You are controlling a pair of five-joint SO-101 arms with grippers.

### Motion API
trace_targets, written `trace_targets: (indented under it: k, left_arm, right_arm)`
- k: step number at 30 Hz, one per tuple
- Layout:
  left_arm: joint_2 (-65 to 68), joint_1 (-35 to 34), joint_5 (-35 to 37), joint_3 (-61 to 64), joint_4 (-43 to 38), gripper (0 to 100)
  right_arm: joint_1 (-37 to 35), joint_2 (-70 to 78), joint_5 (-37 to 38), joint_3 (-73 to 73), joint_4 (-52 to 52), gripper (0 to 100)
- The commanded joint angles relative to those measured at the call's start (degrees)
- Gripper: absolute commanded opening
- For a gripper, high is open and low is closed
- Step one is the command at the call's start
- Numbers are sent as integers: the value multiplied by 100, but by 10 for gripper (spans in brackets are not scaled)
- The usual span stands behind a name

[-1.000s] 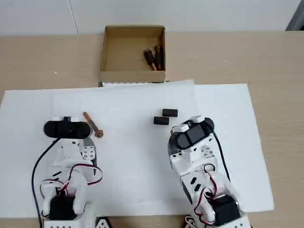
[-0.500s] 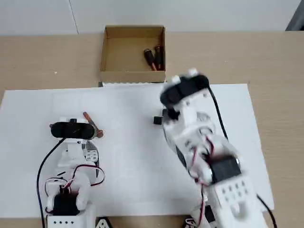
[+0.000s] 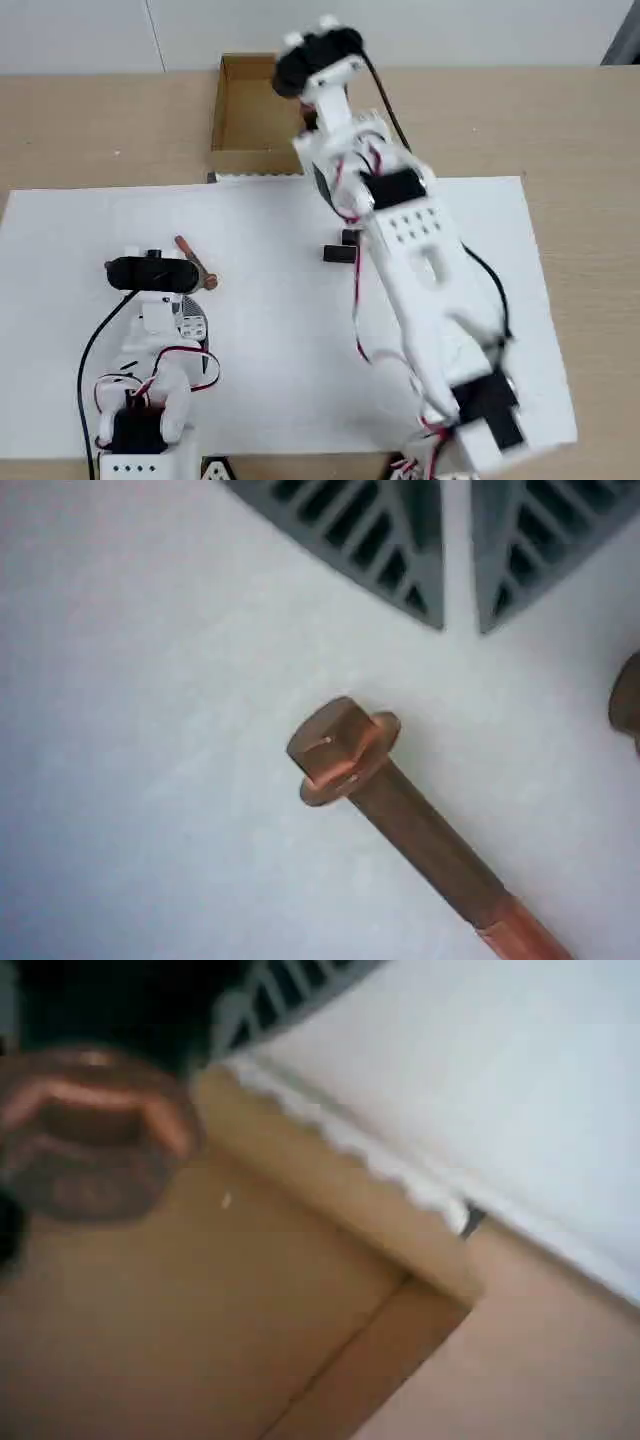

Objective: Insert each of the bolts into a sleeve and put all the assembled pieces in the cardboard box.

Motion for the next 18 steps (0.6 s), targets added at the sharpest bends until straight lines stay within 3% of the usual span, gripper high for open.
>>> trace_targets:
  k: [1, 10, 18]
  left_arm:
    - [-62, -9, -44, -22, -114, 6]
    - [-62, 0, -44, -31, -97, 6]
    - [-62, 9, -44, -31, -88, 6]
  right_arm:
    - [48, 971, 290, -1424, -391, 3]
    - [48, 3257, 1020, -3253, -1226, 3]
    - [31, 4145, 1011, -3877, -1279, 32]
